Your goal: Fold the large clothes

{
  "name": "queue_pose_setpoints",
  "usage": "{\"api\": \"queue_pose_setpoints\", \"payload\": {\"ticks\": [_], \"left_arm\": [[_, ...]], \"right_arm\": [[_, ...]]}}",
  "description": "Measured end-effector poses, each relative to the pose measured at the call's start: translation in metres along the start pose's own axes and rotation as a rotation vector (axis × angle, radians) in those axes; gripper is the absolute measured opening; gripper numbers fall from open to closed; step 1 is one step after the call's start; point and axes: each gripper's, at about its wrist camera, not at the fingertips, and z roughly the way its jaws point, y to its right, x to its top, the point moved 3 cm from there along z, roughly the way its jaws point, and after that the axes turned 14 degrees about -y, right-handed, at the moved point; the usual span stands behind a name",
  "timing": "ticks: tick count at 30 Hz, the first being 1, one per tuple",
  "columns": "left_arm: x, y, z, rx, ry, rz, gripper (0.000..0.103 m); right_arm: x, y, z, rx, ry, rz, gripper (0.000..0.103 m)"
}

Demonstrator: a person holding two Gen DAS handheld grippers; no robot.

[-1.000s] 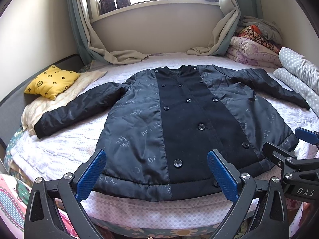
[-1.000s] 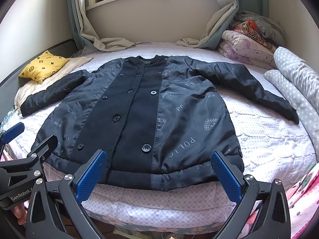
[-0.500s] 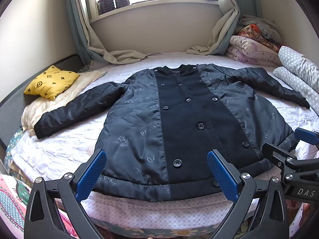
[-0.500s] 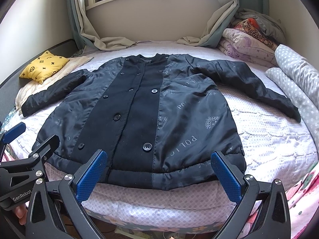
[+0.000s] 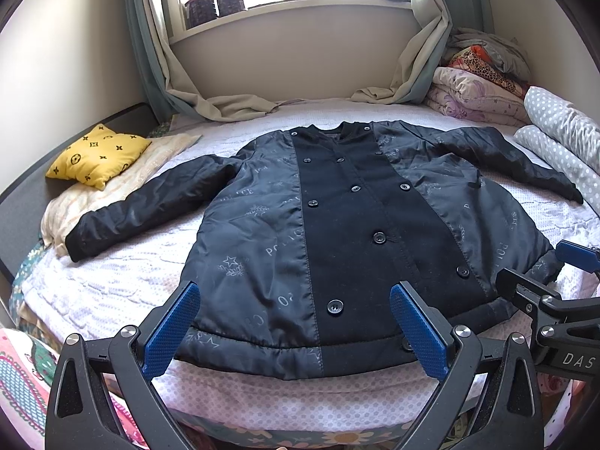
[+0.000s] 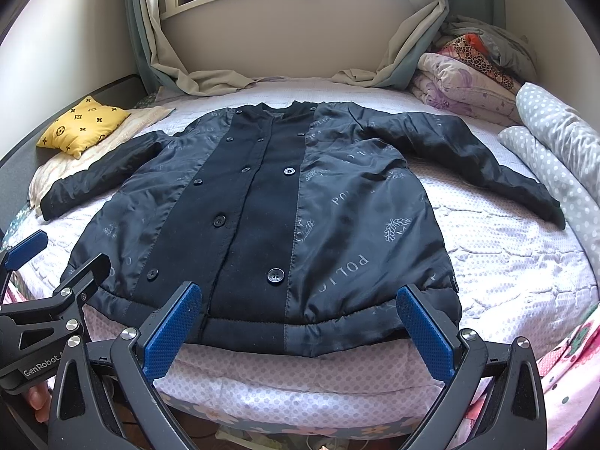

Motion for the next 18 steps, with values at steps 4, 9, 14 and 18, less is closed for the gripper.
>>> {"api": "queue_pose_setpoints", "payload": {"ticks": [4, 9, 14, 18], "left_arm": [[-0.0001, 0.0002, 0.0, 0.0, 0.0, 0.0, 0.103], [-0.0001, 0.0001, 0.0, 0.0, 0.0, 0.001, 0.103], [0.0, 0.0002, 0.0, 0.0, 0.0, 0.001, 0.103], [0.0003, -0.0014, 0.0005, 0.001, 0.0, -0.001, 0.103]], "right_arm": [[0.0, 0.0, 0.0001, 0.0, -0.001, 0.0, 0.103], [-0.0006, 0.0003, 0.0004, 0.002, -0.001, -0.003, 0.103], [-0.0013, 0.0009, 0.0004, 0.003, -0.002, -0.002, 0.103], [-0.0019, 0.0008, 0.0003, 0.004, -0.003, -0.002, 0.103]]}}
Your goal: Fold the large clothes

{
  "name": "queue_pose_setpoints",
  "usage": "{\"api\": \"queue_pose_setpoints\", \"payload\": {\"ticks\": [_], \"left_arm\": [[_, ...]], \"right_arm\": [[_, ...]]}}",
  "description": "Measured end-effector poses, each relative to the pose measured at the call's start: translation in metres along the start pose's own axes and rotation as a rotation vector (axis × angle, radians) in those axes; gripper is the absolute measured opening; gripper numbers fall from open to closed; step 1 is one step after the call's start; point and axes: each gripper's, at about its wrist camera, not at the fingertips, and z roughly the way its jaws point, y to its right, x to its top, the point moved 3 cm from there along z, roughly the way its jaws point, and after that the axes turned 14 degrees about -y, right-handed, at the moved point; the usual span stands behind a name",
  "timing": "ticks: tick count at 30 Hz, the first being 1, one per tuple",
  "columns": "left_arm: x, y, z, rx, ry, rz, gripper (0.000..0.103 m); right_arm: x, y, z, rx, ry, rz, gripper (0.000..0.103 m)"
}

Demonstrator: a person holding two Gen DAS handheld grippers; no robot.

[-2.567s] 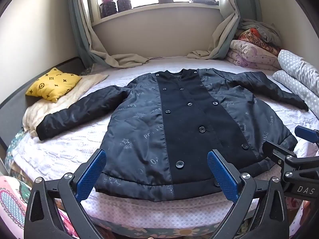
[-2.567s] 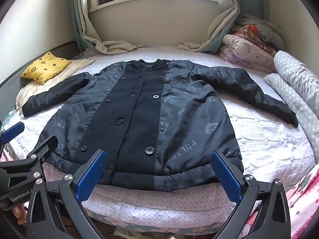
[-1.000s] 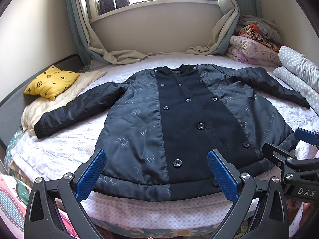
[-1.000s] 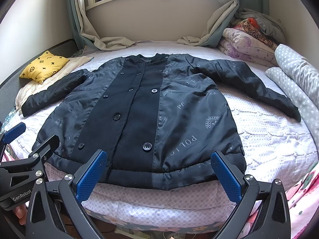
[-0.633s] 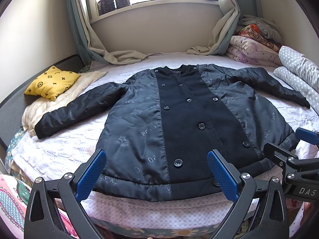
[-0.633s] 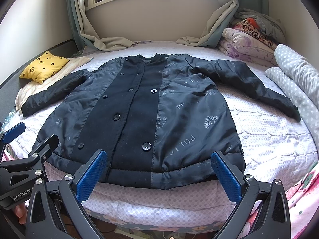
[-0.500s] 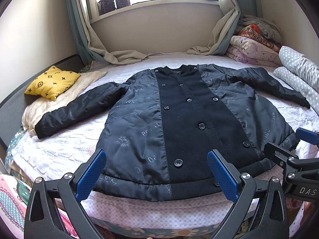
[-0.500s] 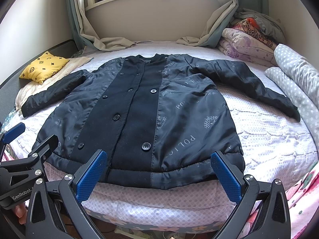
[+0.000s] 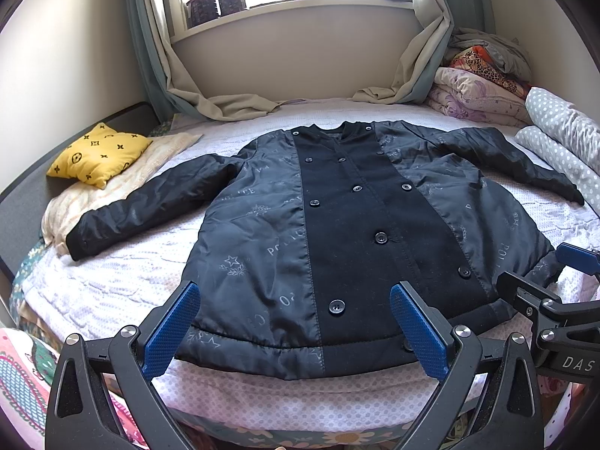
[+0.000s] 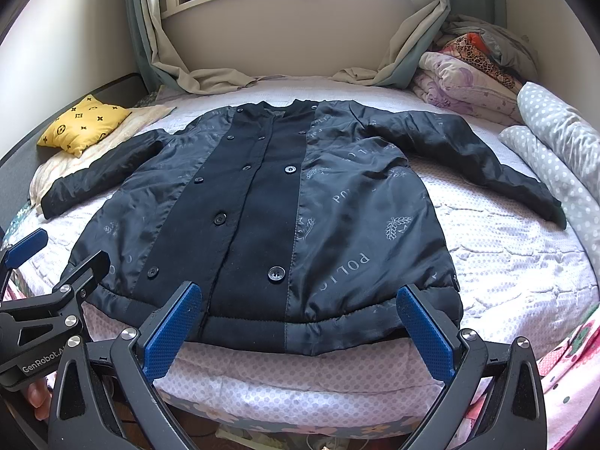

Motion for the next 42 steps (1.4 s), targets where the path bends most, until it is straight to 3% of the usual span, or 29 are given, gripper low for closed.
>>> {"api": "queue_pose_setpoints", "payload": {"ticks": [21, 34, 42], "left_arm": [[0.011, -0.021, 0.005, 0.037, -0.015, -0.047, 0.103], [0.053, -0.05, 0.017, 0.094, -0.008, -0.102, 0.103], [0.079, -0.075, 0.035, 0.072, -0.045, -0.154, 0.103]], "right_arm": [[0.007, -0.004, -0.005, -0.008, 0.004, -0.039, 0.103], [0.081, -0.007, -0.006, 0.03, 0.016, -0.104, 0.103], [0.136, -0.007, 0.005, 0.044, 0.044, -0.108, 0.103]]}}
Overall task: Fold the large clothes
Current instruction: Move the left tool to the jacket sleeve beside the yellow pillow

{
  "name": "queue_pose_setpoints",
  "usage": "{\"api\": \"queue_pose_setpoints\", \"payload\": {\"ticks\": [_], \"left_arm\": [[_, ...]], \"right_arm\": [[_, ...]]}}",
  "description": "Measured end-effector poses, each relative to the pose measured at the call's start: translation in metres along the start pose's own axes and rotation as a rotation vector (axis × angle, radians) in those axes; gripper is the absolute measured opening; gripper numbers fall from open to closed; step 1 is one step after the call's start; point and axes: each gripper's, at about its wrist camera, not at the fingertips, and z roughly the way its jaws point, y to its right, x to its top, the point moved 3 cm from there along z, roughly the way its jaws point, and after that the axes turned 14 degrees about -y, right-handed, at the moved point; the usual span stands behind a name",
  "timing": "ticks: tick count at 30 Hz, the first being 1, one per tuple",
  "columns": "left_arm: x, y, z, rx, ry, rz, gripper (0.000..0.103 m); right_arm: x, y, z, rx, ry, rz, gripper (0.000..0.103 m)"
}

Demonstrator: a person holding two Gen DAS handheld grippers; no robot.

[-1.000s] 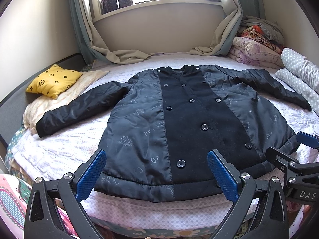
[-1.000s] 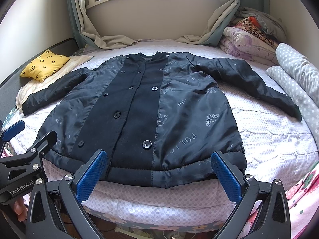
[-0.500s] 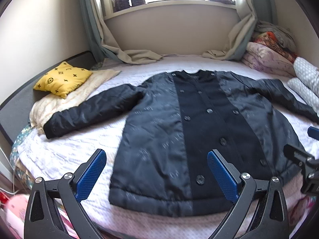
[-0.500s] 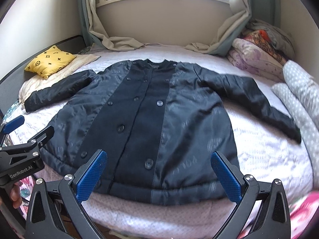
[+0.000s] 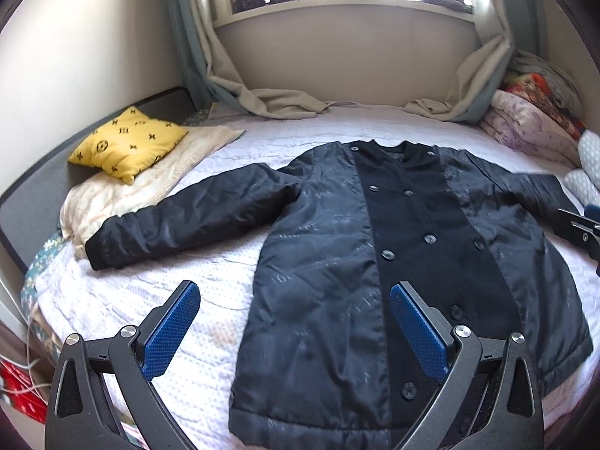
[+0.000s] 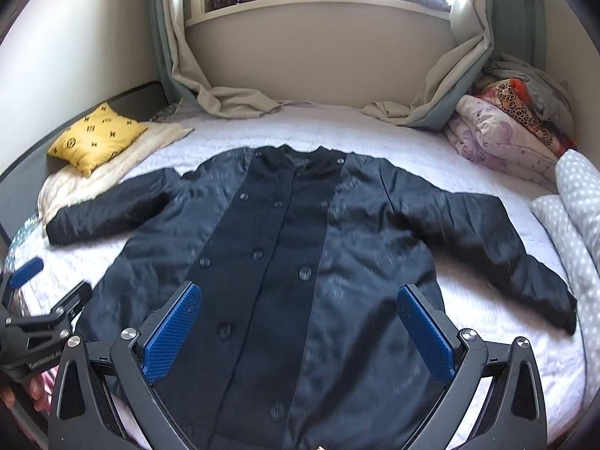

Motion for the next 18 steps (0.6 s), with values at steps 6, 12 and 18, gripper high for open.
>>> {"api": "queue_pose_setpoints", "payload": {"ticks": [6, 12, 18], "left_arm": [[0.028, -0.033, 0.022, -0.004, -0.055, -0.081, 0.103], [0.059, -0.069, 0.04, 0.001, -0.096, -0.157, 0.103], [0.096, -0.118, 0.047, -0.038, -0.124, -0.248, 0.103]], "right_arm": [[0.026, 0.018, 0.032, 0.077, -0.05, 0.008, 0.103], [0.027, 0.041, 0.05, 0.047, -0.061, 0.021, 0.103], [0.026, 0.052, 0.064, 0.088, -0.116, 0.061, 0.103]]}}
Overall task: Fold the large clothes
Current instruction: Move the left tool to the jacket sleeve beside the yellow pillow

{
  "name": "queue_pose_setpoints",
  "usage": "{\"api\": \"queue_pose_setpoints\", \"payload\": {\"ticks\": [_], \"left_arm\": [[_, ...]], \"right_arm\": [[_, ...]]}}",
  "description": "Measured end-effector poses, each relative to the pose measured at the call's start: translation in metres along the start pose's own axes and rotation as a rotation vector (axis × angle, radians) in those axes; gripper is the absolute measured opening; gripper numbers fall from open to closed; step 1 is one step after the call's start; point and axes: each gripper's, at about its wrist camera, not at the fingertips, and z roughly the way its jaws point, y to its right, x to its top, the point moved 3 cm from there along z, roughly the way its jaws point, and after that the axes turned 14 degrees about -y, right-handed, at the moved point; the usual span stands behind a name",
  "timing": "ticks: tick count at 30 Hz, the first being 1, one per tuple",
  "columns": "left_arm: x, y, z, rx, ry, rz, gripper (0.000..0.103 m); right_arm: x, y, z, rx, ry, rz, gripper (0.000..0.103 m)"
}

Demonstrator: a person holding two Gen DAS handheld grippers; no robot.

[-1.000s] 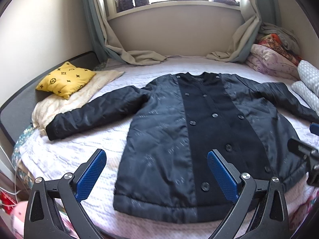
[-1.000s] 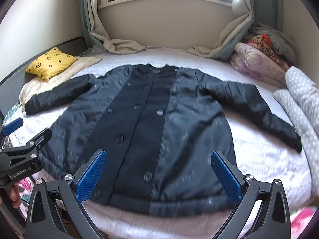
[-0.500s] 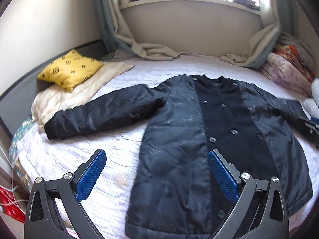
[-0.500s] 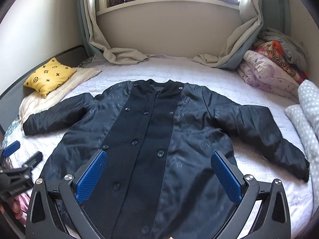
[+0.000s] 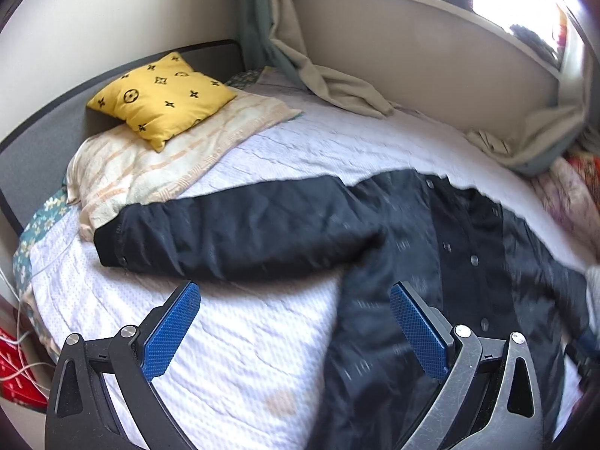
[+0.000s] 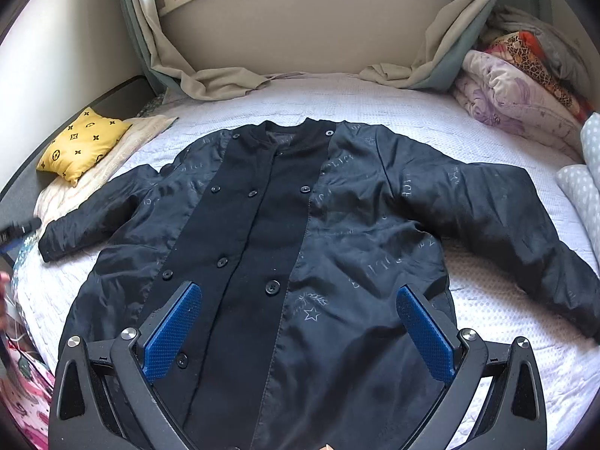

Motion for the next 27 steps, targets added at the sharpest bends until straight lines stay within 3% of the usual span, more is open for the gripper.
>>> {"api": "queue_pose_setpoints", "payload": {"ticks": [4, 9, 13, 18, 27], "left_arm": [[0.027, -0.033, 0.0, -0.044, 0.001, -0.083, 0.103], [0.038, -0.068, 0.013, -0.145, -0.025, -0.222, 0.103], [0.033, -0.091, 0.028, -0.2, -0.042, -0.326, 0.099], [0.026, -0.112, 0.053, -0.25, -0.086, -0.413, 0.081], [0.012, -0.142, 0.114, -0.336, -0.223, -0.628, 0.081]], "right_arm": [[0.001, 0.002, 0.0, -0.003, 0.007, 0.007, 0.103], [0.003, 0.001, 0.001, 0.015, 0.0, 0.018, 0.103], [0.004, 0.003, 0.002, 0.024, -0.005, 0.027, 0.103], [0.002, 0.005, 0.007, 0.037, -0.025, 0.041, 0.103], [0.001, 0.008, 0.014, 0.047, -0.05, 0.057, 0.103]]}}
